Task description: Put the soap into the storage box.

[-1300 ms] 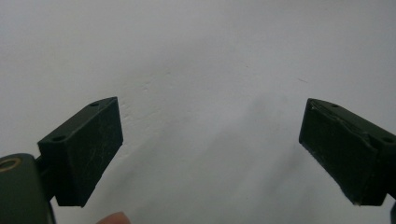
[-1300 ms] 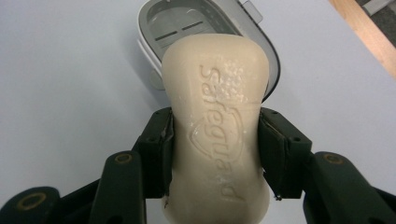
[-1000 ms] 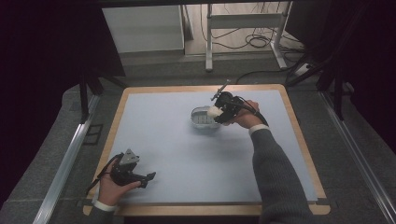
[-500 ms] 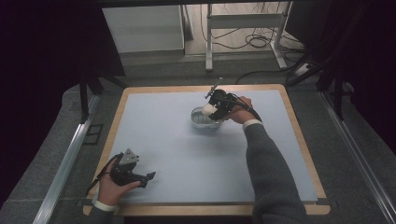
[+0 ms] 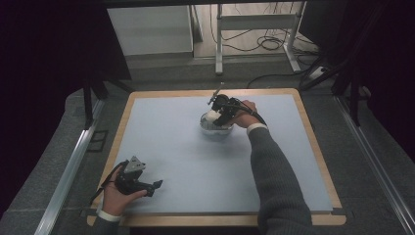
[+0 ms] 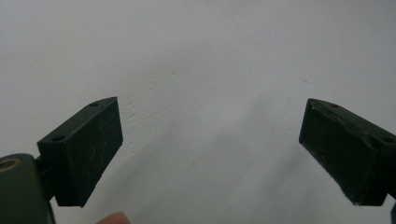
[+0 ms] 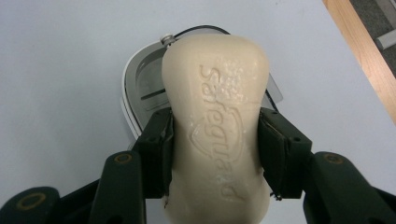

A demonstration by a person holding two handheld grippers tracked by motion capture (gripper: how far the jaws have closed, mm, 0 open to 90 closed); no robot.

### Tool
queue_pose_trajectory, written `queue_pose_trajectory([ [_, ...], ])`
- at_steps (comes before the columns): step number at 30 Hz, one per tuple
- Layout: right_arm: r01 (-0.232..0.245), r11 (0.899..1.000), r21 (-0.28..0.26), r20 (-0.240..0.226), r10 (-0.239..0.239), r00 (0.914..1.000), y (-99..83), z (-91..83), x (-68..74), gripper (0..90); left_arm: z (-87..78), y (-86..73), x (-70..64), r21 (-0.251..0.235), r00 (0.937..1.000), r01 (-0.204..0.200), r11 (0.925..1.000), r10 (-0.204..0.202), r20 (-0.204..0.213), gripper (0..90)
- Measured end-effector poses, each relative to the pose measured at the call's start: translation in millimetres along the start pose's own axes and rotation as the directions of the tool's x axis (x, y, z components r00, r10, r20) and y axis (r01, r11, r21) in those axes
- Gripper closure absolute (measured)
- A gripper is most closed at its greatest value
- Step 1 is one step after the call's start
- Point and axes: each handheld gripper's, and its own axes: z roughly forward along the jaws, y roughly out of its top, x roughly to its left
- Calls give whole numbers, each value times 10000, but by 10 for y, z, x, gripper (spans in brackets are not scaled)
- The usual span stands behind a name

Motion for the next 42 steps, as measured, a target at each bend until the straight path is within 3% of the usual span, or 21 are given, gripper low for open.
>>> queue_pose_trajectory([
  [9, 177, 9996, 229, 166, -181, 9997, 9, 92, 22, 483, 4, 1, -2, 23, 10000, 4, 10000, -4, 6, 65],
  [13, 158, 9999, 59, 185, -159, 9997, -1, 85, 24, 480, 8, 0, -5, 31, 10000, 4, 10000, -4, 8, 66],
  [19, -33, 9998, -174, 238, 37, 9997, -9, 0, 25, 480, 16, 1, -10, 62, 10000, -14, 10000, 13, 21, 66],
  [23, -454, 9975, -550, 266, 469, 9985, -40, -66, 22, 444, 18, 1, -12, 61, 10000, -14, 10000, 14, 32, 66],
  [31, -1577, 9772, -1421, 378, 1646, 9856, -224, -241, 60, 385, 20, 2, -16, 28, 10000, 1, 10000, -1, 43, 66],
  [38, -1971, 9612, -1931, 470, 2097, 9766, -520, -361, 175, 349, 15, 4, -20, 11, 10000, 26, 10000, -26, 7, 67],
  [42, -2310, 9446, -2331, 443, 2476, 9678, -746, -421, 258, 347, 11, 4, -14, -1, 10000, 9, 10000, -9, -49, 67],
])
